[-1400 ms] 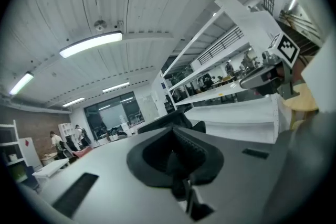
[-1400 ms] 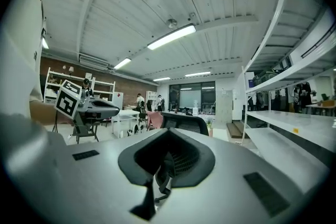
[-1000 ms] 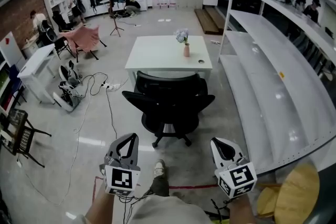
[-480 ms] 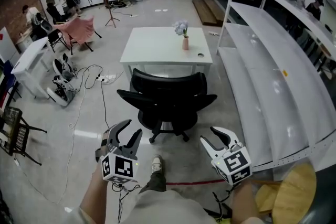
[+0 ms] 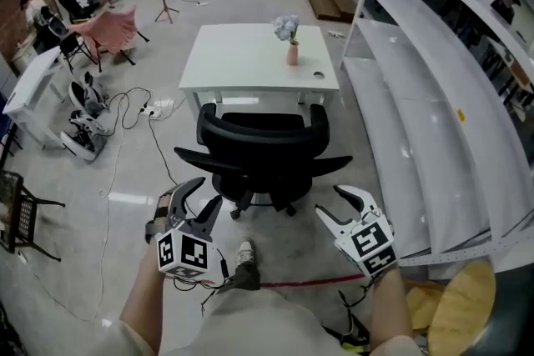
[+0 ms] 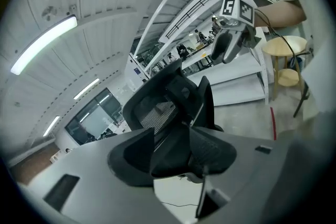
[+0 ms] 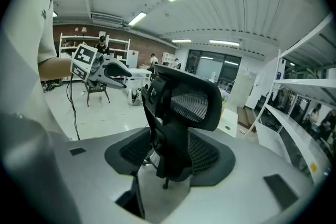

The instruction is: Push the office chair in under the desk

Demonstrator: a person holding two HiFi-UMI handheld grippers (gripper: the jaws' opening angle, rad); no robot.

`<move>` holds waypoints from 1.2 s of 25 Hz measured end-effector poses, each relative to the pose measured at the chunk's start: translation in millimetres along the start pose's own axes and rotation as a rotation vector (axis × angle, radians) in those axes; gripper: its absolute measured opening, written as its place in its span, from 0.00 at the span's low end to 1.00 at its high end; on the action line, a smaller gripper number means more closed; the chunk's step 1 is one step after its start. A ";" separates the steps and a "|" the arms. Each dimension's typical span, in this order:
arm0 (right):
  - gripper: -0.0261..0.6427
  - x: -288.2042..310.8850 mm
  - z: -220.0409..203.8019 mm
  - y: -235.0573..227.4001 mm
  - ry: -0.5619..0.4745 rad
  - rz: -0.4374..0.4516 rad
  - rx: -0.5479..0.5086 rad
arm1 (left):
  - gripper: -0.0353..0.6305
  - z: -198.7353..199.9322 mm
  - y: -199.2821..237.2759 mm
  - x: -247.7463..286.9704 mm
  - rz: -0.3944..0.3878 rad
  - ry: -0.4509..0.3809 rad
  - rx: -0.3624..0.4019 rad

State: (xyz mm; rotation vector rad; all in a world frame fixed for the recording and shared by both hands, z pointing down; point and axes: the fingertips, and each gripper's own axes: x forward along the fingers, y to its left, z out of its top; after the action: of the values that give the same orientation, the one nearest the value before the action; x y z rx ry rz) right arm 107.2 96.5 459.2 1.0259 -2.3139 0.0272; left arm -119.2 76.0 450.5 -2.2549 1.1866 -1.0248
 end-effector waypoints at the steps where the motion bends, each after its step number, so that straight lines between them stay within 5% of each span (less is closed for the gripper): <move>1: 0.38 8.8 -0.3 -3.9 0.017 0.003 -0.010 | 0.38 -4.6 2.2 9.2 -0.019 0.012 0.010; 9: 0.39 65.5 -8.3 -36.5 0.153 -0.009 -0.098 | 0.50 -26.0 -1.6 68.7 -0.220 0.052 0.092; 17: 0.40 108.4 -18.5 -50.5 0.259 0.053 -0.138 | 0.53 -52.0 3.0 107.8 -0.336 0.109 0.153; 24: 0.40 127.7 -37.0 -62.0 0.353 0.059 -0.179 | 0.40 -71.8 14.5 129.9 -0.339 0.147 0.169; 30: 0.38 132.9 -37.1 -64.1 0.362 0.093 -0.166 | 0.40 -71.0 16.6 132.2 -0.347 0.146 0.160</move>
State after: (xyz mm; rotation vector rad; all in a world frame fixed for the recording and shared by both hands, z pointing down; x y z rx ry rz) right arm 100.8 -27.9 546.6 0.7598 -1.9947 0.0518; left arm -132.4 -43.0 542.6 -2.3371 0.7454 -1.3814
